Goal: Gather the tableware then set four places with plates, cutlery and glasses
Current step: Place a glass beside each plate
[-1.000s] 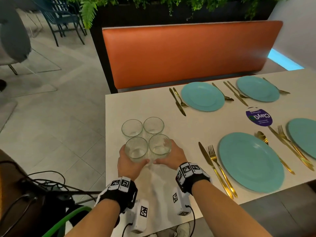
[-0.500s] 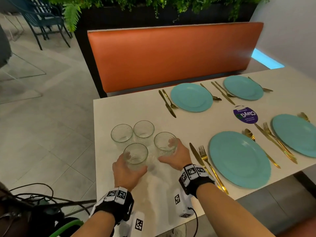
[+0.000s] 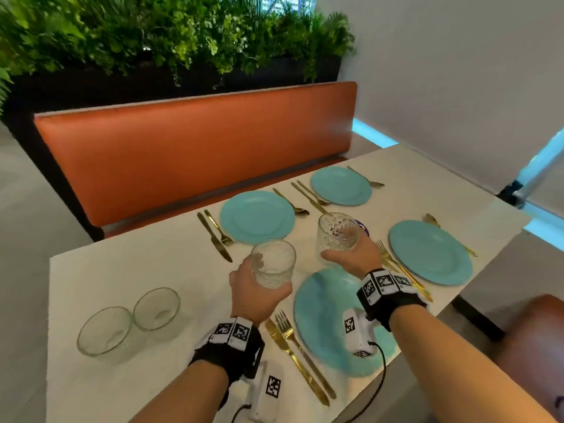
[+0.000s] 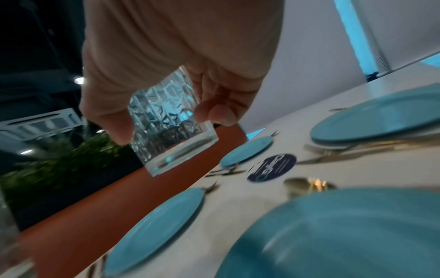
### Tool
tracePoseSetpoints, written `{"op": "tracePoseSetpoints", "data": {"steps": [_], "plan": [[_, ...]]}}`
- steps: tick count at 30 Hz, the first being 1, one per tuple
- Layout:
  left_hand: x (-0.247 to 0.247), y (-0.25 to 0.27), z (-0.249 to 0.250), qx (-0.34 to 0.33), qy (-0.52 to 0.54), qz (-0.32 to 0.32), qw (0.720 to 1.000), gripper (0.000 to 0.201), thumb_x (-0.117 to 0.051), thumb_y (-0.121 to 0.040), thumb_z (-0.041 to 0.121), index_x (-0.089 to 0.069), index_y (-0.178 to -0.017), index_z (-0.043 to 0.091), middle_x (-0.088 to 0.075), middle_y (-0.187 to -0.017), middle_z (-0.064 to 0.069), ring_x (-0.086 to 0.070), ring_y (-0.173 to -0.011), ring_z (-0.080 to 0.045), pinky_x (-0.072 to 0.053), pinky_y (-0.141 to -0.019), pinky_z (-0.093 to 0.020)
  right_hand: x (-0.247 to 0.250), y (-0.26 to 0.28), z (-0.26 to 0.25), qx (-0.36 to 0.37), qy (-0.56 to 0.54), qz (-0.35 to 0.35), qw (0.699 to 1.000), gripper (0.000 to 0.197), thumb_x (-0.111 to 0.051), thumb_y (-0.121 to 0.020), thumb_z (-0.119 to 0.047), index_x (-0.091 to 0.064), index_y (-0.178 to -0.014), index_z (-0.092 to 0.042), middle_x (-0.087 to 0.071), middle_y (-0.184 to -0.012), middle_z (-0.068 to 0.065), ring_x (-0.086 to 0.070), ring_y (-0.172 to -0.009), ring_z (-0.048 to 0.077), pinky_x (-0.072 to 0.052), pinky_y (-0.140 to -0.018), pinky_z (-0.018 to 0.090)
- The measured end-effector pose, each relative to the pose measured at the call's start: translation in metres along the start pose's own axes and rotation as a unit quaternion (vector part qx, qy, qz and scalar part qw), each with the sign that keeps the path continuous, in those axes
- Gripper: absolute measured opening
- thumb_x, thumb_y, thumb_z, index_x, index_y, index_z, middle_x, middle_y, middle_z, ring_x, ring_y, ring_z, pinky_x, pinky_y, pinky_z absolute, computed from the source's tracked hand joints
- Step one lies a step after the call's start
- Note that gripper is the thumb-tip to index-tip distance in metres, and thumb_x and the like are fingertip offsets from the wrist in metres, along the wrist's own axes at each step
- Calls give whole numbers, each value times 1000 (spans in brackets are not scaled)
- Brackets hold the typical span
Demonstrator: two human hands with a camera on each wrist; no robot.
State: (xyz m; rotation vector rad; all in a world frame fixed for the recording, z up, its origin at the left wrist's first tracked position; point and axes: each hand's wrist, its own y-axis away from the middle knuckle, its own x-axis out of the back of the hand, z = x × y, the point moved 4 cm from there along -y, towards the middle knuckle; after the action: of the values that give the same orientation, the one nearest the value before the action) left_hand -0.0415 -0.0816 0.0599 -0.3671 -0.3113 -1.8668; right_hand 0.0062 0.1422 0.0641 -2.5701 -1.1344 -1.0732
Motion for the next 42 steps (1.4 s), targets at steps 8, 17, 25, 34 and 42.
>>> {"op": "tracePoseSetpoints", "data": {"steps": [8, 17, 25, 34, 42], "plan": [[-91, -95, 53, -15, -35, -43, 998, 105, -52, -32, 59, -55, -124, 9, -63, -116, -7, -55, -111, -26, -42, -101, -36, 68, -117, 49, -75, 2, 51, 996, 71, -83, -65, -27, -51, -125, -8, -59, -124, 10, -55, -114, 26, -39, -79, 23], [-169, -185, 71, -8, -34, -71, 997, 61, -80, -51, 38, -48, -103, 34, -52, -90, 17, -56, -97, -14, -48, -97, -45, 105, -248, 111, -176, 33, 64, 982, 87, -84, -62, -39, -45, -133, -7, -53, -133, 13, -50, -122, 30, -43, -97, 32], [-216, -236, 56, 6, -57, -75, 995, 84, -72, -42, 56, -50, -119, 30, -63, -113, 3, -57, -109, -22, -51, -92, -47, 123, -304, 150, -247, 44, 76, 965, 88, -79, -60, -47, -44, -132, -11, -58, -126, 15, -57, -111, 34, -45, -81, 35], [-240, -251, 54, 10, -59, -98, 993, 80, -76, -46, 50, -48, -119, 31, -61, -115, 7, -54, -113, -21, -50, -94, -46, 116, -328, 166, -268, 35, 70, 960, 83, -76, -69, -41, -38, -137, -12, -54, -130, 16, -53, -117, 34, -37, -79, 32], [-246, -260, 56, 8, -61, -113, 992, 72, -76, -50, 45, -43, -114, 35, -59, -114, 8, -52, -115, -21, -48, -97, -47, 112, -340, 167, -268, 15, 82, 960, 80, -77, -70, -41, -37, -135, -17, -56, -128, 14, -52, -120, 33, -41, -88, 32]]}}
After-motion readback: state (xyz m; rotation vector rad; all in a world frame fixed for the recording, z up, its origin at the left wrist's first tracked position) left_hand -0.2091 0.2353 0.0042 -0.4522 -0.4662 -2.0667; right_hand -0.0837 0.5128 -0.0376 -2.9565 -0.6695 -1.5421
